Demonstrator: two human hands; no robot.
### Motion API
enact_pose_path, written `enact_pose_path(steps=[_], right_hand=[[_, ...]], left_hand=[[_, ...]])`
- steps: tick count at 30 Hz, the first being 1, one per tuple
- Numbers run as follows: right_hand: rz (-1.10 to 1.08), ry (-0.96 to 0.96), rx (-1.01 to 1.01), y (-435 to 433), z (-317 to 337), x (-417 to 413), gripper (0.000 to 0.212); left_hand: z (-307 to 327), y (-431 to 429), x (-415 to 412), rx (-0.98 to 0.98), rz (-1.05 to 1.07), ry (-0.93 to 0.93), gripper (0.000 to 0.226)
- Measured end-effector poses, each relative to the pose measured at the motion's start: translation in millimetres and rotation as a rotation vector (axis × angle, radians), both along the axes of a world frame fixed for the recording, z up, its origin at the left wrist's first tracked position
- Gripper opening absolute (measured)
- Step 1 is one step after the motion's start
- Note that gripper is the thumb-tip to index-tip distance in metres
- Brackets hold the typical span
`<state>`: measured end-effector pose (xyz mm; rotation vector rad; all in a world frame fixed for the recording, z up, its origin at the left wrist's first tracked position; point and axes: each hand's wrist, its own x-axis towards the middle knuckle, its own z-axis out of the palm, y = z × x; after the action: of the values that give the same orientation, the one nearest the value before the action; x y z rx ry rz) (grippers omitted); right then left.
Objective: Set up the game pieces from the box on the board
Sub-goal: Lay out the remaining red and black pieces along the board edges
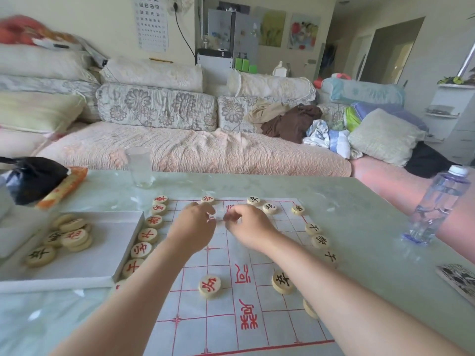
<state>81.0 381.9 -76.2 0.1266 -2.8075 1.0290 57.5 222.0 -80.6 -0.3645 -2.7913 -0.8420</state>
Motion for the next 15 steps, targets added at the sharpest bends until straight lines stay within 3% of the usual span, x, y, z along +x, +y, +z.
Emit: enact_pose_path(steps=[9, 15], right_hand=[[0.244, -0.042, 0.046, -148.8, 7.2, -19.7, 0.018], [0.354, -0.053, 0.26, -237.8, 4.9, -37.3, 0.031]], left_hand=[[-0.3, -159.1, 4.4, -0.122, 0.256, -0.018, 0.028], [-23.5, -247.7, 13.0, -0.089, 0.385, -0.066, 0.035]])
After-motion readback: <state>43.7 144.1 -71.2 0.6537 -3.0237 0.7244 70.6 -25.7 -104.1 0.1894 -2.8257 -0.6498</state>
